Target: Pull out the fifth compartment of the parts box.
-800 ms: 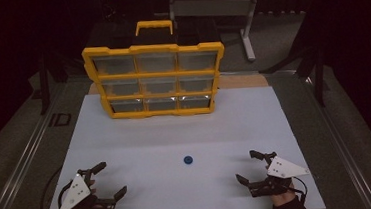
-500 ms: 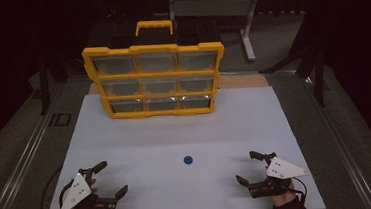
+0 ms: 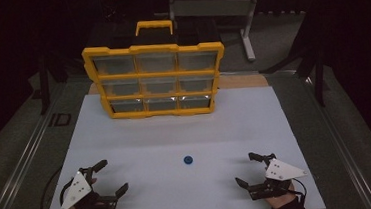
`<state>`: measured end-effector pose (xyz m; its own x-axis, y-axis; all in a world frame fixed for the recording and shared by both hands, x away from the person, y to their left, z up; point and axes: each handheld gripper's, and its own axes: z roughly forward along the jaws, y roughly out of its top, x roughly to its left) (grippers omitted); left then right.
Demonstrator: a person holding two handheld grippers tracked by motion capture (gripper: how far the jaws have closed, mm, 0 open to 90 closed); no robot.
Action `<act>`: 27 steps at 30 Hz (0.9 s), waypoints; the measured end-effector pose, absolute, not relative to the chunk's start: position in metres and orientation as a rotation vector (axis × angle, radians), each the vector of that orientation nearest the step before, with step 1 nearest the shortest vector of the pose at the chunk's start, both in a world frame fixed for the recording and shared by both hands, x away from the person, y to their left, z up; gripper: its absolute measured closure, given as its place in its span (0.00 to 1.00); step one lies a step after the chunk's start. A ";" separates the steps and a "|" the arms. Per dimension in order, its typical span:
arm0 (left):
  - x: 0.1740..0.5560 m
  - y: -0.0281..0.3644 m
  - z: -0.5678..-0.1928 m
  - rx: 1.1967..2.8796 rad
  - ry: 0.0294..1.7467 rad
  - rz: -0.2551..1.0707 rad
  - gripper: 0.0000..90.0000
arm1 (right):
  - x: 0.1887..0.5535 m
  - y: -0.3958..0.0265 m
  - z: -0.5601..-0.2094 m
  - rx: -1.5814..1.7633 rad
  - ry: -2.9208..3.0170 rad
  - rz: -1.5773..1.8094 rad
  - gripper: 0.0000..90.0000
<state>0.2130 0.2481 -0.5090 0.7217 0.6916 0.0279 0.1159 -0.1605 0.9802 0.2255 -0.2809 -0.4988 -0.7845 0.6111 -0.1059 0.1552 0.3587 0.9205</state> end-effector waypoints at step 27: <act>0.213 0.248 -0.509 1.672 0.657 0.562 0.00 | 0.222 -0.263 -0.441 0.532 2.168 1.324 0.11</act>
